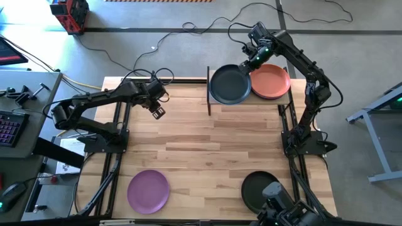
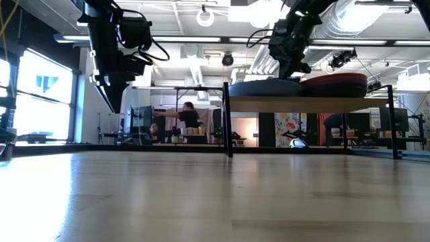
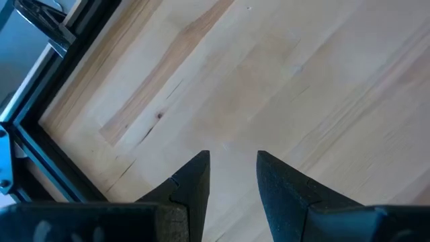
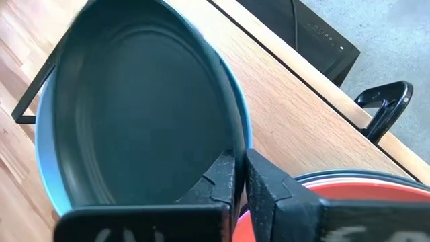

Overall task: Place and stack plates onto a shelf
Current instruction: Stack the dark blue plate on top of the blue plate on the shelf, then stack the violet plate on top of the dark blue plate on the shelf

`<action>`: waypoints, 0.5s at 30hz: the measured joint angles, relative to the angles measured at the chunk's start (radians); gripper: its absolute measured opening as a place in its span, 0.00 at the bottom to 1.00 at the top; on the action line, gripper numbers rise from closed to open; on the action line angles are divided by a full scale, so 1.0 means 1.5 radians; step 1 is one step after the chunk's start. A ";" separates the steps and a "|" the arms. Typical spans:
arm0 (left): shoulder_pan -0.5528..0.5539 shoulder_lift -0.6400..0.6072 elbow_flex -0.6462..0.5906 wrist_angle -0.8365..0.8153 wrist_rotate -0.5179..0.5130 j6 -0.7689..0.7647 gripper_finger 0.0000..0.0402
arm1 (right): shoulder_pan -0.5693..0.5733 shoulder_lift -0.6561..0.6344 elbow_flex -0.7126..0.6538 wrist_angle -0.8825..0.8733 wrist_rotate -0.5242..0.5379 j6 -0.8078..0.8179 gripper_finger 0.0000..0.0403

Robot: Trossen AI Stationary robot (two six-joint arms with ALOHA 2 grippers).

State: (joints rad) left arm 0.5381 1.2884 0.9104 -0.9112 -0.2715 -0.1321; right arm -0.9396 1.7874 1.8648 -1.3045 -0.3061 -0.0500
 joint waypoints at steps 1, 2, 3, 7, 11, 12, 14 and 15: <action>0.000 0.000 0.000 0.000 0.000 -0.006 0.28 | 0.000 0.000 0.000 0.000 0.000 0.000 0.04; 0.000 0.000 0.000 0.000 0.000 -0.007 0.28 | 0.000 0.000 0.000 0.000 0.000 0.000 0.06; 0.000 0.000 0.000 0.000 0.000 -0.008 0.28 | 0.000 0.000 0.000 0.000 0.002 0.000 0.09; 0.000 0.000 0.000 0.000 0.000 -0.004 0.28 | 0.003 0.000 0.000 0.007 0.012 0.001 0.19; 0.000 0.000 0.000 0.000 0.000 -0.004 0.28 | 0.003 0.000 0.000 0.018 0.011 0.000 0.22; 0.000 0.000 0.000 0.000 0.000 -0.006 0.28 | 0.003 0.000 0.000 0.021 0.011 0.000 0.23; 0.000 0.000 0.000 0.000 0.000 -0.014 0.28 | 0.002 -0.001 0.006 0.016 0.011 0.000 0.23; 0.000 0.000 0.000 0.000 0.000 -0.016 0.28 | 0.001 -0.001 0.012 0.014 0.011 0.000 0.23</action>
State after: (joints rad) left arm 0.5381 1.2884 0.9102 -0.9108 -0.2718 -0.1558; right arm -0.9381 1.7862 1.8822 -1.2832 -0.2898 -0.0496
